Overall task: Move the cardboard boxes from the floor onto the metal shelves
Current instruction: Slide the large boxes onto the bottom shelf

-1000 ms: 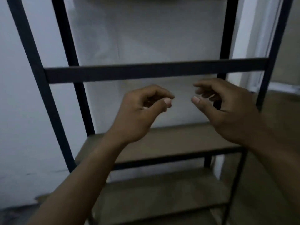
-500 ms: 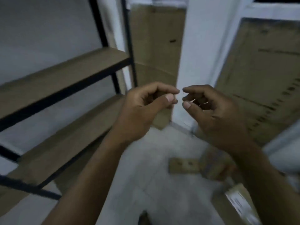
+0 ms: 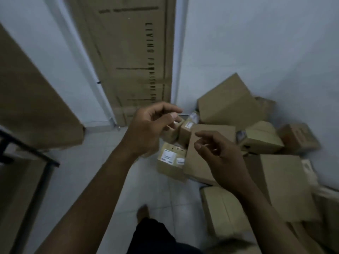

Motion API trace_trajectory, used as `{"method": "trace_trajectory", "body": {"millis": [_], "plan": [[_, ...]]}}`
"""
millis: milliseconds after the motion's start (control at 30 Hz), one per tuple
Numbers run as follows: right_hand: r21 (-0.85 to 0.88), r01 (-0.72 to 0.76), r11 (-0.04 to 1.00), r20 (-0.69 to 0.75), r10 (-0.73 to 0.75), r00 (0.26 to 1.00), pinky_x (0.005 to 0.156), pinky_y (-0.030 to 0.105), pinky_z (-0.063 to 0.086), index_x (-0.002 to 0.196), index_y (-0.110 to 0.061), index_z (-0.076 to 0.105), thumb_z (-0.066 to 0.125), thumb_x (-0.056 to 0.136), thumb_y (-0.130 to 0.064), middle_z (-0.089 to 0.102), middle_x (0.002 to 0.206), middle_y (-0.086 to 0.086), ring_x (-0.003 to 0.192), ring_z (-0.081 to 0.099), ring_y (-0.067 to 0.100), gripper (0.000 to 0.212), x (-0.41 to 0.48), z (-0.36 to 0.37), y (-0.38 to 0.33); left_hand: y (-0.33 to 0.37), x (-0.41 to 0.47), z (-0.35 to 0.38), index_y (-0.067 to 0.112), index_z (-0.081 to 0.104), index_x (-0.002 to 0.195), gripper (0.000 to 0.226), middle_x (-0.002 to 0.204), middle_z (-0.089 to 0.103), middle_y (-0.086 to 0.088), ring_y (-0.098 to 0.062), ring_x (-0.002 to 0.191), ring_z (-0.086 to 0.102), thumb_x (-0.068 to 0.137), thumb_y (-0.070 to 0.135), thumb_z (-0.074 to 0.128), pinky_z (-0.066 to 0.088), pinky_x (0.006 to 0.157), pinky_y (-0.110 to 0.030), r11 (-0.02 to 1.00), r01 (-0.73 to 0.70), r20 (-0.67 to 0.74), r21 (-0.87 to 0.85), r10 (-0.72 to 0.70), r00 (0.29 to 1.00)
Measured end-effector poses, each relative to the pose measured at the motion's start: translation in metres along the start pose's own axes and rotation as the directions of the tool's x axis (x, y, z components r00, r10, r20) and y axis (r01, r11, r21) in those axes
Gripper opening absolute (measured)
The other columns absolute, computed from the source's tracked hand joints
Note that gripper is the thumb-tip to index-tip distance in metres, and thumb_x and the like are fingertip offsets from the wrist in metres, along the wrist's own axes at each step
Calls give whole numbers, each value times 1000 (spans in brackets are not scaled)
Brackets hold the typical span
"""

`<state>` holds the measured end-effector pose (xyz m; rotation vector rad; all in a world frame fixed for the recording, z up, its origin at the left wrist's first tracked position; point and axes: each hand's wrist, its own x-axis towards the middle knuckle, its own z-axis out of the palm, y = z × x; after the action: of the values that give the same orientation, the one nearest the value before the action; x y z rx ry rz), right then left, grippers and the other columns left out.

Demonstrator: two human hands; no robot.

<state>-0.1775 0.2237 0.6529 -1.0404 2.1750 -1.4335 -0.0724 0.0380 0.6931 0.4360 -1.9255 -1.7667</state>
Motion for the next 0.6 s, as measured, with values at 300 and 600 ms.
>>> {"method": "trace_trajectory", "body": {"millis": [300,600], "plan": [[71,-329,942,-278,336,900,74,27,54,114,-38,64,65,95,-29,70,94,-9,84,67,5,21,14,-68,91,-64,114,71,14,73,99,19,84,74,-2,-17,75,68,97,4,57,55,64,-26,989,135,251,55,-144,957],[103,-472,875,-452,464,762,77,27,53,119,-32,68,65,96,-33,71,102,-12,90,64,-1,24,96,-116,146,-106,261,124,10,70,104,18,92,73,-6,-22,80,67,99,3,54,53,73,-37,960,250,380,129,-280,881]]}}
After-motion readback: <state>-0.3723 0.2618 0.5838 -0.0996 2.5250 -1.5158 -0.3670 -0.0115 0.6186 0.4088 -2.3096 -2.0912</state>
